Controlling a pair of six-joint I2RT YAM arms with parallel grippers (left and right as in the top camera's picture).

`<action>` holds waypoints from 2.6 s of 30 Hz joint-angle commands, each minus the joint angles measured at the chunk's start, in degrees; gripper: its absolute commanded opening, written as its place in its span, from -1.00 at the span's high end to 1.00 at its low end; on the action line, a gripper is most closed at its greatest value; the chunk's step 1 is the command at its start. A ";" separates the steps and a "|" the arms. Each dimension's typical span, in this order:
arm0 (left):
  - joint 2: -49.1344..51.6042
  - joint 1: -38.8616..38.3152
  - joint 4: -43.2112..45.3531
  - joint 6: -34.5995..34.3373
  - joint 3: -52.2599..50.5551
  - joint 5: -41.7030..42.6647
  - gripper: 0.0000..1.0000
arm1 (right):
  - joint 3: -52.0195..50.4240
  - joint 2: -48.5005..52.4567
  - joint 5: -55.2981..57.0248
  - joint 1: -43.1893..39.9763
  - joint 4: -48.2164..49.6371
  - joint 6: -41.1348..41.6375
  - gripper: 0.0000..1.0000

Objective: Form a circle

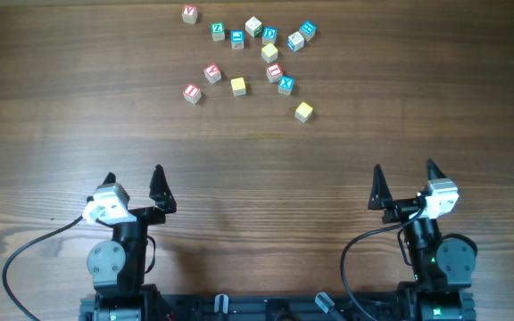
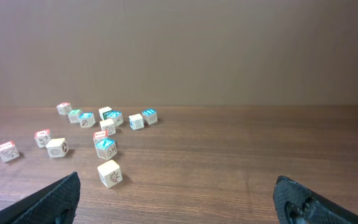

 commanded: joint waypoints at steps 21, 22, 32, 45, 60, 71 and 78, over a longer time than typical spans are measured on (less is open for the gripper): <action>-0.46 0.00 -0.42 0.90 -0.20 -0.55 -1.00 | -0.07 -0.24 1.01 -0.24 0.15 -0.52 -0.99; -0.46 0.00 -0.42 0.90 -0.20 -0.55 -1.00 | -0.07 -0.24 1.01 -0.24 0.15 -0.52 -0.99; -0.46 0.00 -0.39 0.90 -0.17 -0.55 -1.00 | -0.07 -0.24 1.01 -0.24 0.13 -0.52 -0.99; -0.46 0.00 -0.42 0.90 -0.20 -0.55 -1.00 | -0.07 -0.24 1.01 -0.24 0.13 -0.50 -0.99; -0.46 0.00 -0.39 0.92 -0.20 -0.55 -1.00 | -0.07 -0.24 1.01 -0.24 0.13 -0.55 -0.99; -0.46 0.00 2.36 0.44 -0.17 0.26 -1.00 | -0.07 -0.24 1.01 -0.24 0.15 -0.52 -0.99; -0.46 0.00 10.01 -4.55 4.24 8.37 -1.00 | -0.07 -0.24 1.01 -0.24 0.15 -0.52 -0.99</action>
